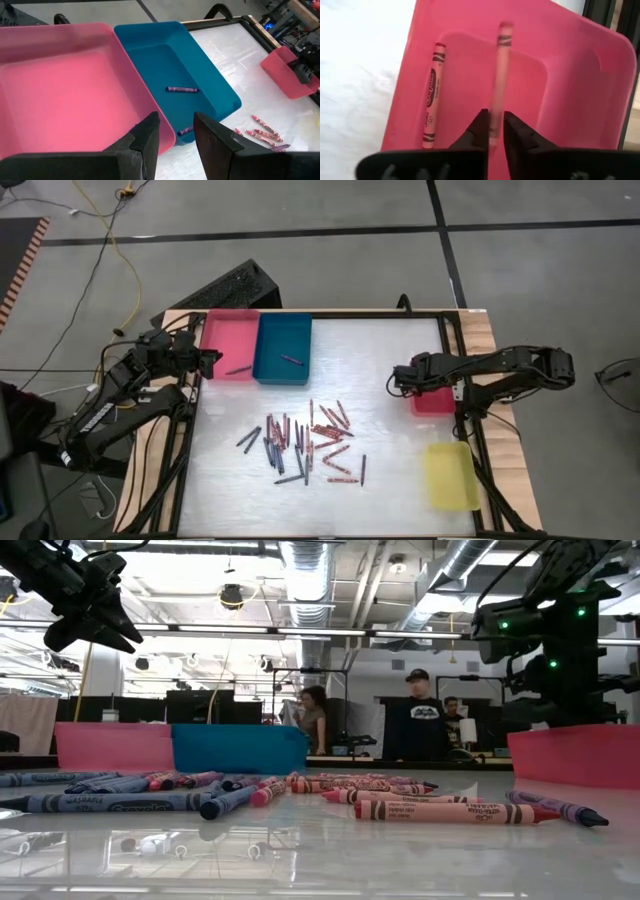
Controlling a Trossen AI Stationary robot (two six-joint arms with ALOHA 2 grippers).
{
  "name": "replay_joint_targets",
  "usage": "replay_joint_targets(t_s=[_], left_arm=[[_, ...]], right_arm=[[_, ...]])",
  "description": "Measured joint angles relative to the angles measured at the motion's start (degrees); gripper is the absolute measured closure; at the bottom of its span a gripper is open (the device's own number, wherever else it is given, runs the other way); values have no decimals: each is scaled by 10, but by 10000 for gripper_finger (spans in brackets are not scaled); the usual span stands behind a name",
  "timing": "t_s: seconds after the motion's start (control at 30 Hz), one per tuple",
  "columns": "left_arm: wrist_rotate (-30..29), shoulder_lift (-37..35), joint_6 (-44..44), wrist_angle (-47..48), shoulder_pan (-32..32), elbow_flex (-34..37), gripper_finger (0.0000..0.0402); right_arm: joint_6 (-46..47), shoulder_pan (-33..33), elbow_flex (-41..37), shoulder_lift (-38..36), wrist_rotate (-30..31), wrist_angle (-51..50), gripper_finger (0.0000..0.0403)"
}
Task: Sort crayons
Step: Put the red crayon into the small red bin, then put the pink crayon into the yellow bin
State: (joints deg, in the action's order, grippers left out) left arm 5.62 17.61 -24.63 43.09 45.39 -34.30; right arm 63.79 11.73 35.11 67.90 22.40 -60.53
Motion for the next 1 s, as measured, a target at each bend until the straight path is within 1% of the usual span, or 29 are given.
replay_joint_targets(t_s=[0.1, 0.23, 0.33, 0.5, 0.57, 0.63, 0.77, 0.83, 1.0], left_arm=[[0, 0, 0, 0, 0, 0, 291], [-3, 0, 0, 0, 0, 0, 291], [-4, 0, 0, 0, 0, 0, 291], [-5, 0, 0, 0, 0, 0, 291], [-5, 0, 0, 0, 0, 0, 291], [-5, 0, 0, 0, 0, 0, 291], [-8, 0, 0, 0, 0, 0, 291], [-16, 0, 1, 0, 0, 0, 291], [-25, 0, 1, 0, 0, 0, 291]], right_arm=[[-7, 0, 0, 0, 0, 1, 337], [-31, 0, 20, 0, 0, 0, 331], [-54, 0, 52, 0, 0, -5, 330], [-99, -6, 129, 0, 1, 4, 330], [-118, -19, 155, 0, 1, 31, 330], [-139, -35, 171, 0, 1, 80, 330], [-180, -70, 174, 12, 1, 194, 330], [-193, -84, 174, 31, -1, 233, 330], [-229, -106, 174, 104, -54, 317, 330]])
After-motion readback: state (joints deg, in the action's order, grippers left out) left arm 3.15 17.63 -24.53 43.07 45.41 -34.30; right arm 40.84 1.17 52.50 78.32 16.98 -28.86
